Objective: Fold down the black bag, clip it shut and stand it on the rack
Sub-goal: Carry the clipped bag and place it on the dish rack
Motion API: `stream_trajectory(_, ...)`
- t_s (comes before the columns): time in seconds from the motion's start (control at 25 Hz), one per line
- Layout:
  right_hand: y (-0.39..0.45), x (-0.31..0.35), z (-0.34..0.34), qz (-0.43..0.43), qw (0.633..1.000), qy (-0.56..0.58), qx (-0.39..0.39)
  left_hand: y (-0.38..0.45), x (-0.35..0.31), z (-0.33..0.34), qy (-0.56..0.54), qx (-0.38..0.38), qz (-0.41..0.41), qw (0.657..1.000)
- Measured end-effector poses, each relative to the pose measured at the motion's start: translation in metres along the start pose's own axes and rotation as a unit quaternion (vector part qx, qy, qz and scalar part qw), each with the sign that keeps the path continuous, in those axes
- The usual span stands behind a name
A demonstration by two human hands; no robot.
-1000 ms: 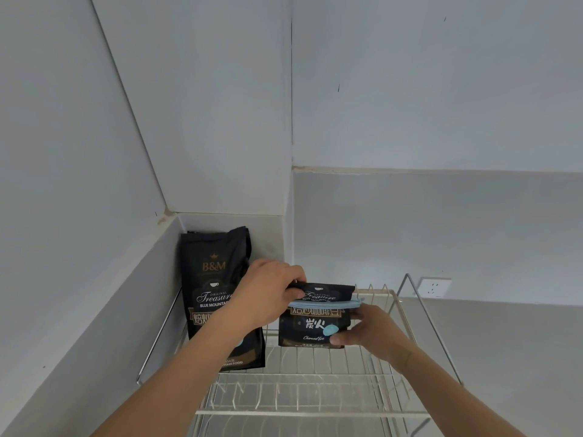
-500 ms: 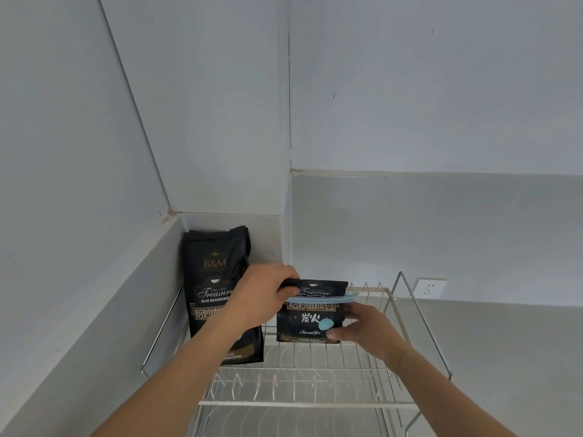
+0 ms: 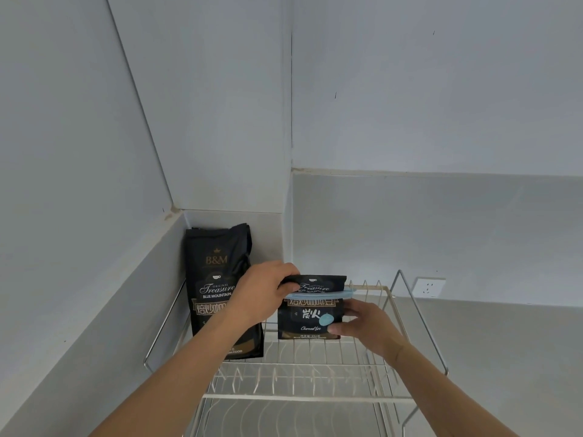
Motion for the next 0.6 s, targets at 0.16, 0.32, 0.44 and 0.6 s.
stream_trajectory(0.16,-0.003,0.001,0.000,0.005,1.000,-0.006,-0.010,0.002,-0.002,-0.001,-0.002,-0.013,0.002,1.000)
stream_trajectory(0.32,-0.004,0.000,0.001,0.013,1.000,-0.015,-0.007,-0.004,-0.003,-0.001,-0.011,-0.020,0.007,1.000)
stream_trajectory(0.44,-0.008,-0.001,-0.001,0.010,1.000,-0.023,-0.012,-0.007,-0.004,0.000,-0.033,-0.030,-0.004,0.999)
stream_trajectory(0.6,-0.021,-0.003,-0.011,0.012,0.999,-0.016,-0.041,-0.011,-0.005,-0.001,-0.044,-0.045,-0.013,0.998)
Point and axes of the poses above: each hand's wrist, its own y-axis towards the middle knuckle, its own z-axis out of the palm, x = y × z, the point moved 8 cm from there along y, towards the middle knuckle, and after that the axes turned 11 degrees about z, right-handed, at the moved point
